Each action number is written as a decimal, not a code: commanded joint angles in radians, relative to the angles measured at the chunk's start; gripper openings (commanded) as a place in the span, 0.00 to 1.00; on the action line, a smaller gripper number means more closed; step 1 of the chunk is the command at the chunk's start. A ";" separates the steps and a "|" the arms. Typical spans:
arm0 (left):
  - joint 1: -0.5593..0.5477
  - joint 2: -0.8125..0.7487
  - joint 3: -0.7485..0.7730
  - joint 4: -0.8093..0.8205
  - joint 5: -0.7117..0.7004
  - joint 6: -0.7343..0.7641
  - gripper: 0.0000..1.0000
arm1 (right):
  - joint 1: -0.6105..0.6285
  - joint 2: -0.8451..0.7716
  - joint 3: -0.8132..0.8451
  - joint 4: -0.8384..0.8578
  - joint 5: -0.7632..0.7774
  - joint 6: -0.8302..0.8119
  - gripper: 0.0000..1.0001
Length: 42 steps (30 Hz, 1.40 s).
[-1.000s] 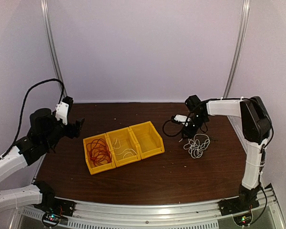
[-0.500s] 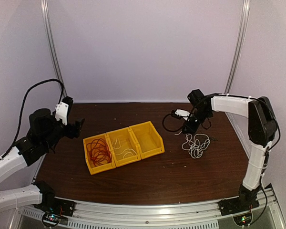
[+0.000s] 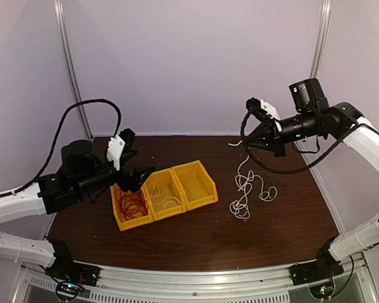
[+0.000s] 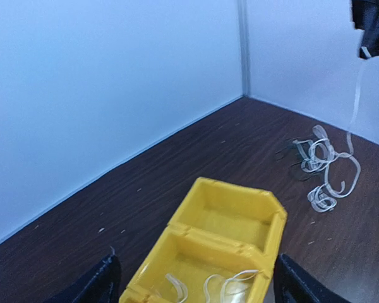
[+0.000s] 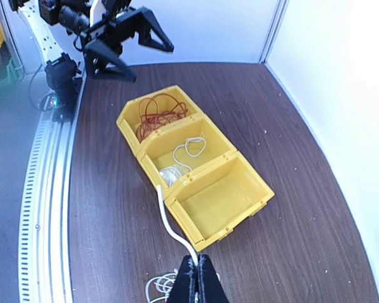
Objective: Untangle the cables
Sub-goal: Untie one of the twisted cables from the tangled cable pile.
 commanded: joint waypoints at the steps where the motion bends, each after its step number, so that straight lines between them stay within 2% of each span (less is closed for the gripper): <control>1: -0.194 0.136 0.081 0.311 0.000 -0.030 0.84 | 0.000 -0.057 0.040 0.044 -0.101 0.022 0.00; 4: -0.332 0.318 0.137 0.482 -0.028 0.051 0.85 | 0.001 -0.051 0.105 0.033 -0.149 0.048 0.00; 6: -0.377 0.428 0.177 0.579 -0.033 0.065 0.85 | 0.003 -0.047 0.129 0.025 -0.166 0.057 0.00; 10: -0.404 0.637 0.255 0.775 -0.031 -0.037 0.86 | 0.007 -0.062 0.129 0.037 -0.170 0.062 0.00; 12: -0.415 0.738 0.289 0.882 -0.061 -0.044 0.87 | 0.008 -0.069 0.129 0.037 -0.179 0.062 0.00; 16: -0.417 0.931 0.387 1.085 -0.025 -0.049 0.88 | 0.009 -0.081 0.124 0.049 -0.191 0.077 0.00; 18: -0.418 1.036 0.477 1.098 0.038 -0.048 0.85 | 0.009 -0.085 0.126 0.052 -0.189 0.085 0.00; 20: -0.418 1.116 0.571 1.074 0.084 -0.056 0.76 | 0.009 -0.088 0.141 0.047 -0.182 0.088 0.00; 21: -0.418 1.155 0.613 1.062 0.104 -0.074 0.69 | 0.009 -0.091 0.154 0.043 -0.180 0.086 0.00; 24: -0.416 1.256 0.715 1.027 0.199 -0.081 0.38 | 0.007 -0.111 0.176 0.055 -0.147 0.082 0.00; 25: -0.417 1.287 0.765 1.000 0.211 -0.086 0.34 | 0.006 -0.118 0.176 0.064 -0.132 0.084 0.00; 29: -0.417 1.409 0.838 1.015 0.200 -0.147 0.36 | 0.003 -0.131 0.243 0.046 -0.123 0.077 0.00; 34: -0.415 1.521 0.911 0.969 0.199 -0.165 0.35 | -0.021 -0.117 0.428 0.021 -0.111 0.071 0.00; 42: -0.396 1.568 0.894 0.967 0.204 -0.204 0.28 | -0.053 -0.049 0.645 0.032 -0.128 0.096 0.00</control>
